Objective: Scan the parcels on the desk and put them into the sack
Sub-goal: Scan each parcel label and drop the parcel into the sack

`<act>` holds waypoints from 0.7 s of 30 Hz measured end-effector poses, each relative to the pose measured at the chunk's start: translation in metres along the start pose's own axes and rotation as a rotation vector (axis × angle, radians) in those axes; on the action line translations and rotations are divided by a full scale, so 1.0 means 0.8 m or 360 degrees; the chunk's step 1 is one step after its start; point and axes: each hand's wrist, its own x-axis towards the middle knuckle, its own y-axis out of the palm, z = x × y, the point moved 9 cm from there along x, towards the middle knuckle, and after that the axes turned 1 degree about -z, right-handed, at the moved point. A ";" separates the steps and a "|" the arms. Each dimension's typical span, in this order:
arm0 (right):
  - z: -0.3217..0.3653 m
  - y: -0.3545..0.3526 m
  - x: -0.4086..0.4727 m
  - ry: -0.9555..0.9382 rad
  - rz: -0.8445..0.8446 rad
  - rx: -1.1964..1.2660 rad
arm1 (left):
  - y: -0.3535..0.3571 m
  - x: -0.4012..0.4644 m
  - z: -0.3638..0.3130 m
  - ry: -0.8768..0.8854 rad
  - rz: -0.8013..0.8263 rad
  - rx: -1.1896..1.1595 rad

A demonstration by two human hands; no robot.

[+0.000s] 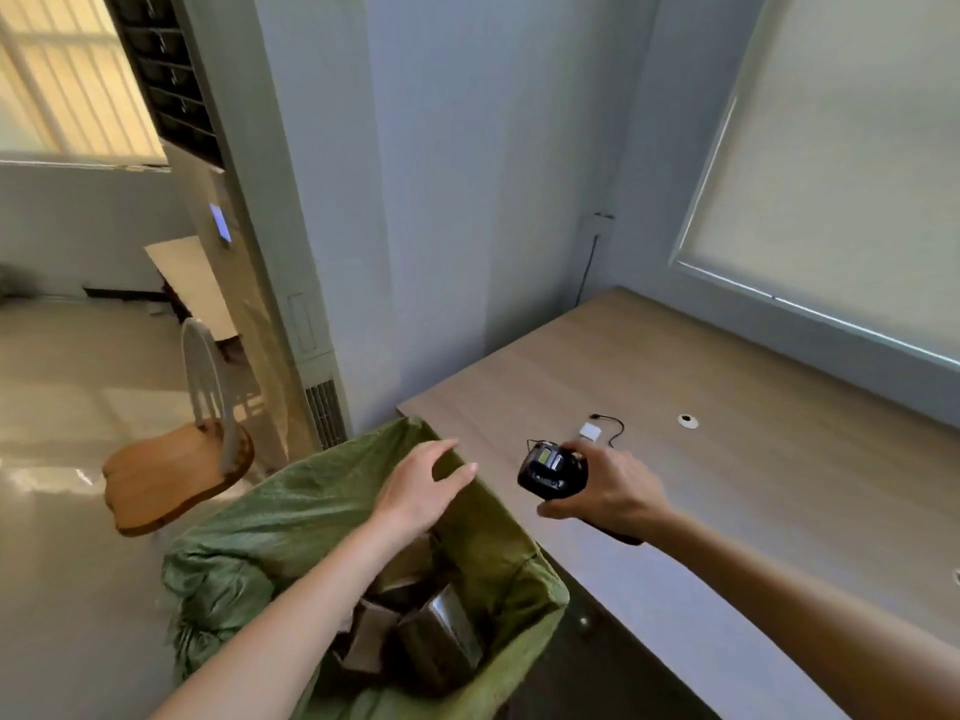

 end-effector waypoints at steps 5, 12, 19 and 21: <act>-0.092 -0.105 -0.089 0.0257 -0.0283 0.0067 | 0.064 -0.014 -0.146 0.0324 0.0175 0.0080; -0.280 -0.248 -0.294 0.0706 -0.0575 0.0144 | 0.227 -0.087 -0.401 0.0833 0.0402 0.0086; -0.514 -0.331 -0.595 0.1275 -0.0818 0.0192 | 0.493 -0.279 -0.627 0.1166 0.0842 0.0011; -0.576 -0.339 -0.691 0.1439 -0.0875 0.0196 | 0.575 -0.349 -0.675 0.1251 0.0989 0.0019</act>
